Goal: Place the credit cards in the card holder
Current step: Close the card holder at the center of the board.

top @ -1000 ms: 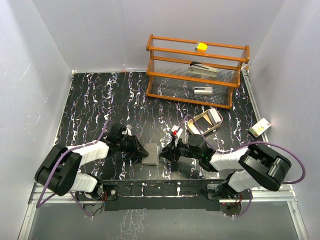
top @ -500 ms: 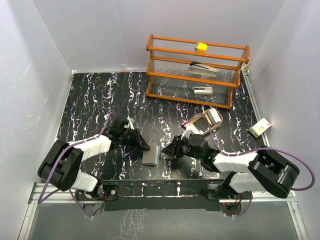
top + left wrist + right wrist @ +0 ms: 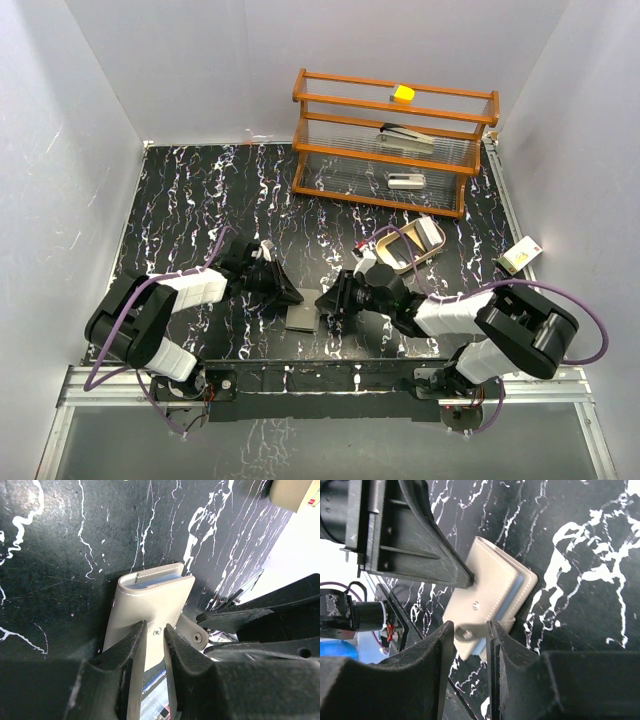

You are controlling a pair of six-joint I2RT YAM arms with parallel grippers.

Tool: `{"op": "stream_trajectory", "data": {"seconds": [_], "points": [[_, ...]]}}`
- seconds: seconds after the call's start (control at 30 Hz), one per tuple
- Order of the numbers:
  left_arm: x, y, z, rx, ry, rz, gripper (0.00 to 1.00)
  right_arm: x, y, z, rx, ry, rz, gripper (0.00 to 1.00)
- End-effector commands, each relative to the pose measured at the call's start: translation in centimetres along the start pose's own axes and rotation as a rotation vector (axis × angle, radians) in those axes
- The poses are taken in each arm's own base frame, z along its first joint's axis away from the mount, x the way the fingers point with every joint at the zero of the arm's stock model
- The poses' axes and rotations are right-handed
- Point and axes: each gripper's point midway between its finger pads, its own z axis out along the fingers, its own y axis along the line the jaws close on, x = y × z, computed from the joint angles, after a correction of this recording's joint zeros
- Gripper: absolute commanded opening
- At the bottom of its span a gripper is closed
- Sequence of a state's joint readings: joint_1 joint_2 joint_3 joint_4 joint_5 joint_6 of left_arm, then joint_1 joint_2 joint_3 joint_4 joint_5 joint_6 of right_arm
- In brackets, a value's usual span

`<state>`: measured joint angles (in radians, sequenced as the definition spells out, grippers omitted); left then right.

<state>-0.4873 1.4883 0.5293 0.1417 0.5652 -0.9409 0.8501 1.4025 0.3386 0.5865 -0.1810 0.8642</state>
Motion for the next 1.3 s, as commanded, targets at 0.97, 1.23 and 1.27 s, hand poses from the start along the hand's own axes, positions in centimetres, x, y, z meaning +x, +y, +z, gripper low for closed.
{"op": "stream_trajectory", "data": {"seconds": [0.97, 1.23, 1.27], "points": [[0.6, 0.8, -1.4, -0.078, -0.017, 0.011, 0.19, -1.0, 1.5, 0.8, 0.146, -0.026, -0.060, 0.27], [1.0, 1.0, -1.1, -0.064, 0.000, 0.003, 0.19, 0.8, 2.1, 0.4, 0.083, -0.011, 0.003, 0.25], [1.1, 1.1, -1.0, -0.065, 0.003, 0.000, 0.19, 0.9, 2.4, 0.4, 0.069, -0.015, 0.006, 0.25]]}}
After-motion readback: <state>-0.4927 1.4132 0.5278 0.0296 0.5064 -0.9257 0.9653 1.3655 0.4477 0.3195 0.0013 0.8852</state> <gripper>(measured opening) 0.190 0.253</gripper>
